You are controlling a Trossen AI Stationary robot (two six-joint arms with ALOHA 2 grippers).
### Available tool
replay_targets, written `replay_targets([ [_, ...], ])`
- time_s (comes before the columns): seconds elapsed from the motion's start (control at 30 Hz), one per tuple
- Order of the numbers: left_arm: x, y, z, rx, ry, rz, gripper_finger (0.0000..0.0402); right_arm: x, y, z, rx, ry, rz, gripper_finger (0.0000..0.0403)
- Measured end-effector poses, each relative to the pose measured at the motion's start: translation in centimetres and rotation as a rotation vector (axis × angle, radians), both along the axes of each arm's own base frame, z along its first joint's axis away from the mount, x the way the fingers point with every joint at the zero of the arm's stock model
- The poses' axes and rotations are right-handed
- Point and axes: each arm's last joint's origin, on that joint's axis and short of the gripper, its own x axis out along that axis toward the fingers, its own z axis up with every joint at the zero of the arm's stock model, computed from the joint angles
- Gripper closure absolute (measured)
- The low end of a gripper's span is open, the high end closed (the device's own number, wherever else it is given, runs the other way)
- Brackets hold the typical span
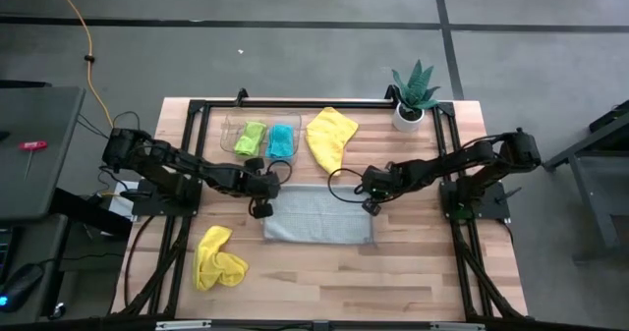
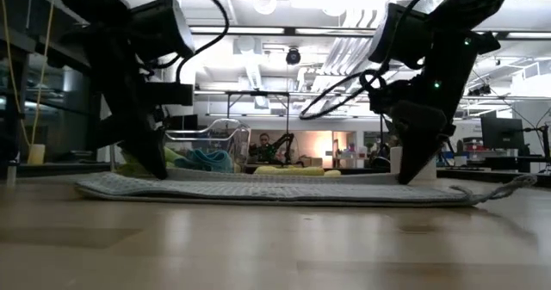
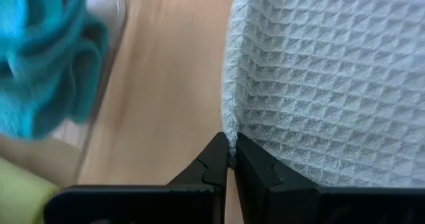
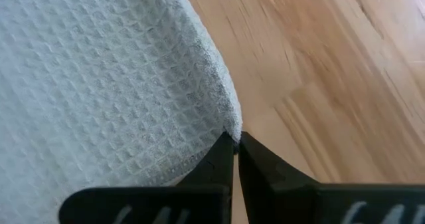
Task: Fold microfiber towels
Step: Fold the gray towel
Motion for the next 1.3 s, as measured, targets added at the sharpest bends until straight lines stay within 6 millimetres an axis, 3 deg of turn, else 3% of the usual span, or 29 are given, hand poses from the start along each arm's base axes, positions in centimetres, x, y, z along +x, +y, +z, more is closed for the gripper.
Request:
replay_targets([
  [0.3, -0.1, 0.0, 0.2, 0.027, 0.049, -0.051, 0.0382, 0.0, 0.1, 0.1, 0.019, 0.004, 0.006, 0.0402],
  [0.83, -0.6, 0.1, 0.4, 0.059, 0.129, -0.033, 0.0267, -0.1, 0.1, 0.1, 0.053, 0.004, -0.017, 0.0394],
  [1.13, -1.3, 0.0, 1.0, 0.047, 0.197, -0.037, 0.0249, -0.2, 0.2, 0.0, 0.090, 0.026, 0.003, 0.0294],
  [1.3, -2.0, 0.0, 2.8, 0.057, 0.150, -0.032, 0.0249, -0.4, 0.3, 0.3, 0.088, 0.032, 0.050, 0.0236],
])
